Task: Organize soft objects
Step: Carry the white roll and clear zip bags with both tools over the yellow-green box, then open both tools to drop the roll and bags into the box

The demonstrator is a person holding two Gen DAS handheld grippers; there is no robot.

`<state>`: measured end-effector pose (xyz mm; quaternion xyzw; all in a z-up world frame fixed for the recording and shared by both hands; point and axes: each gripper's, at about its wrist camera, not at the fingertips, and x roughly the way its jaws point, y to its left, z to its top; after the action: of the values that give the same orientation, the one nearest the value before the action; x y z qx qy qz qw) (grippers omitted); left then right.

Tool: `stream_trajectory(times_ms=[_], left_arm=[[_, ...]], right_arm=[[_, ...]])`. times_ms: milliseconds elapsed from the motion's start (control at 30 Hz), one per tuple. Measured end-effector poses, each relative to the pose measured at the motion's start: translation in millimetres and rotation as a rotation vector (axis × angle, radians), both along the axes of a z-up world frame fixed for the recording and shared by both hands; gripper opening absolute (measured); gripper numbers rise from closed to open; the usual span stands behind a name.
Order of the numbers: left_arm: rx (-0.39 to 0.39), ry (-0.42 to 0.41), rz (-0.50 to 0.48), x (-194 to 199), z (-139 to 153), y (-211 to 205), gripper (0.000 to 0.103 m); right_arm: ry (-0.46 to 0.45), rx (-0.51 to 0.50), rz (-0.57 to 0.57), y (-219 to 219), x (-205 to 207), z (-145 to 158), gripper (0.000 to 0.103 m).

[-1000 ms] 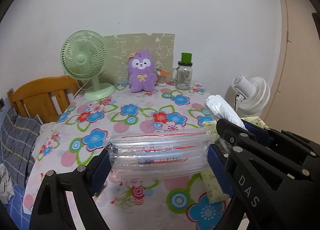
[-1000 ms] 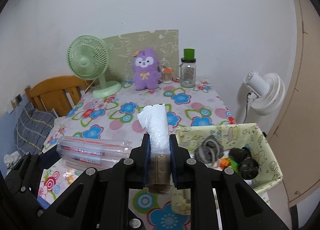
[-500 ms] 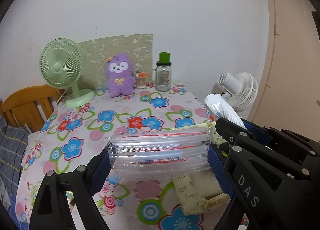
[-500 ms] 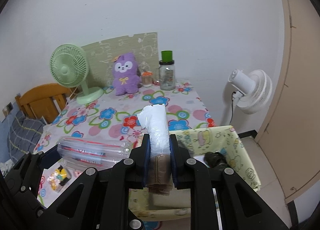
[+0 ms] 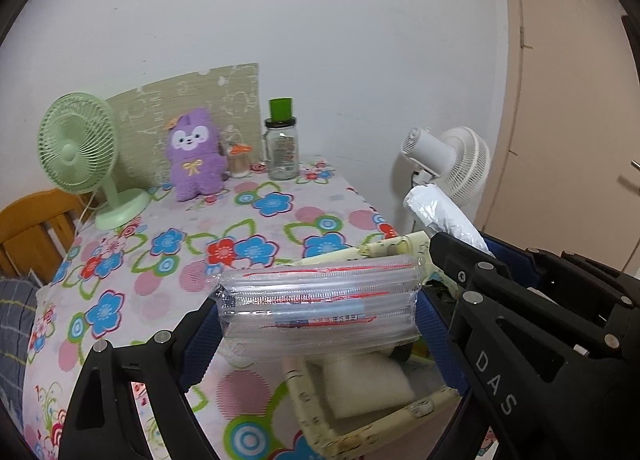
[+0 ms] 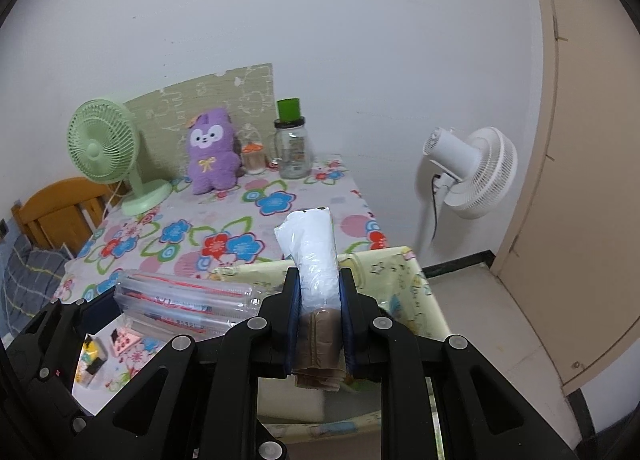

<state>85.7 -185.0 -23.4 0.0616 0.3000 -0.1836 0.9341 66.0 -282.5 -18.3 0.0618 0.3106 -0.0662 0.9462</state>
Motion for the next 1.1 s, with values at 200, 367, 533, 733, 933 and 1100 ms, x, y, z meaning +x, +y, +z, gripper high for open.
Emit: stream_trajectory(times_ms=[200, 367, 533, 733, 933, 1100], left_arm=[[0.012, 0.023, -0.053, 7, -7, -21, 0.092], [0.028, 0.039, -0.104, 13, -13, -38, 0.093], [0.055, 0.083, -0.114, 19, -22, -48, 0.099], [0.090, 0.088, -0.125, 21, -26, -51, 0.101], [0.114, 0.082, -0.125, 21, -27, -49, 0.103], [0.109, 0.078, -0.123, 20, -26, -45, 0.103]], right_arm=[[0.014, 0.006, -0.016, -18, 5, -7, 0.021], [0.032, 0.002, -0.036, -33, 9, -15, 0.021], [0.055, -0.001, -0.046, -44, 14, -24, 0.020], [0.070, 0.011, -0.027, -46, 18, -31, 0.022], [0.082, 0.007, -0.017, -43, 22, -33, 0.050], [0.063, 0.012, -0.015, -38, 19, -30, 0.068]])
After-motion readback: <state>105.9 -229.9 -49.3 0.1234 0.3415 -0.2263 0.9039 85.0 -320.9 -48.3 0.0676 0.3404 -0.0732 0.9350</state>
